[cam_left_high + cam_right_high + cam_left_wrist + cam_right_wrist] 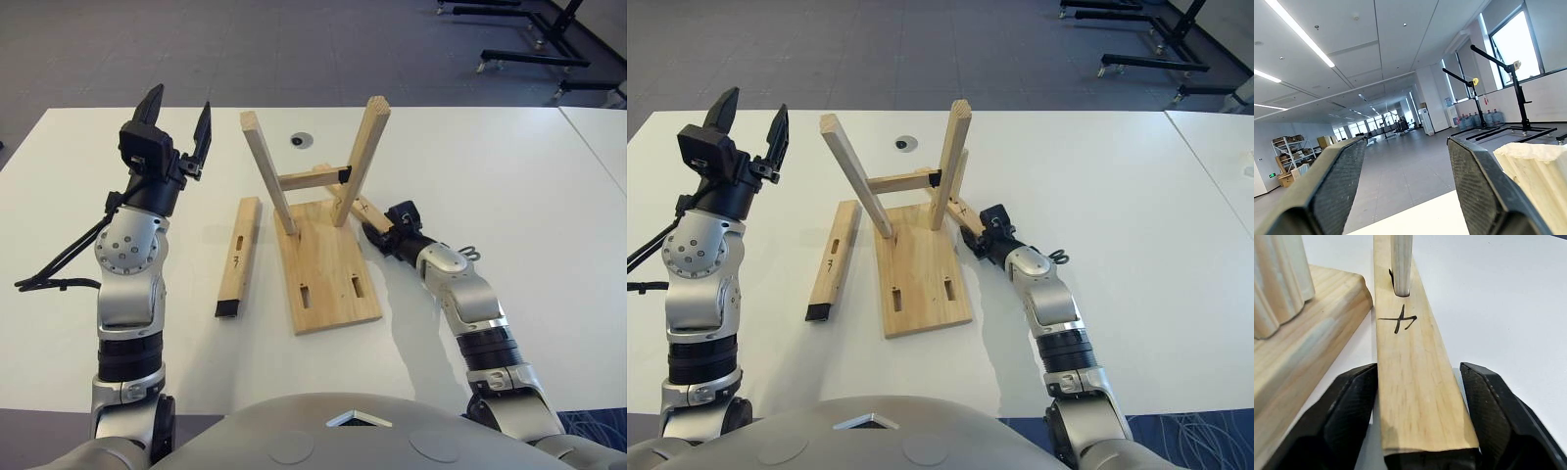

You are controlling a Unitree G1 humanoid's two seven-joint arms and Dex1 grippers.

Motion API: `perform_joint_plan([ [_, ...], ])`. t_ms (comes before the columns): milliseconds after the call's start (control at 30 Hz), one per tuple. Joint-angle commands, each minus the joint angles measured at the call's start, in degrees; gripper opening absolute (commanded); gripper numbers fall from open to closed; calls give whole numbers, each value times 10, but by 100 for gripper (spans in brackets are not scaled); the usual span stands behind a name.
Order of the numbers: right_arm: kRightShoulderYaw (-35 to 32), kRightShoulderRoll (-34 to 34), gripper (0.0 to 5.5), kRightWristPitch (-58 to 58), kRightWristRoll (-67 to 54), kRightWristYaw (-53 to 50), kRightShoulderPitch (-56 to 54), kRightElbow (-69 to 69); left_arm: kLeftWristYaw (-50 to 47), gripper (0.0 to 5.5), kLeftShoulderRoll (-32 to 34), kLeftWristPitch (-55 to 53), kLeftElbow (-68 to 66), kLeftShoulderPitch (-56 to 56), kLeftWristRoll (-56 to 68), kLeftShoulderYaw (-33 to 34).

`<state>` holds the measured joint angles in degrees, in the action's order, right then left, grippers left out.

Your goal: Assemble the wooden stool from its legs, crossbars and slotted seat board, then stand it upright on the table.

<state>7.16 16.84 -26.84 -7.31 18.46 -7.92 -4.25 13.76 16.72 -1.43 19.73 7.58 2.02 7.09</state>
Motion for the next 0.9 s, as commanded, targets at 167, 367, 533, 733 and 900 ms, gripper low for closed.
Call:
perform_joint_plan([
  [167, -13, -1, 208, -33, 1, 2, 41, 8, 12, 297, 11, 8, -17, 18, 10, 4],
  [367, -77, -26, 208, -21, -22, -36, 86, 49, 37, 297, 16, 18, -62, 56, 35, 7],
  [533, -147, -36, 208, 40, -62, -39, 30, 31, 55, 297, 20, 14, -82, 63, 69, 18],
  [733, -169, -49, 208, 78, -88, -27, 13, 43, 66, 297, 27, 8, -89, 70, 86, 21],
  [900, -168, -50, 208, 100, -102, -6, 1, 44, 66, 297, 26, 2, -78, 68, 99, 24],
])
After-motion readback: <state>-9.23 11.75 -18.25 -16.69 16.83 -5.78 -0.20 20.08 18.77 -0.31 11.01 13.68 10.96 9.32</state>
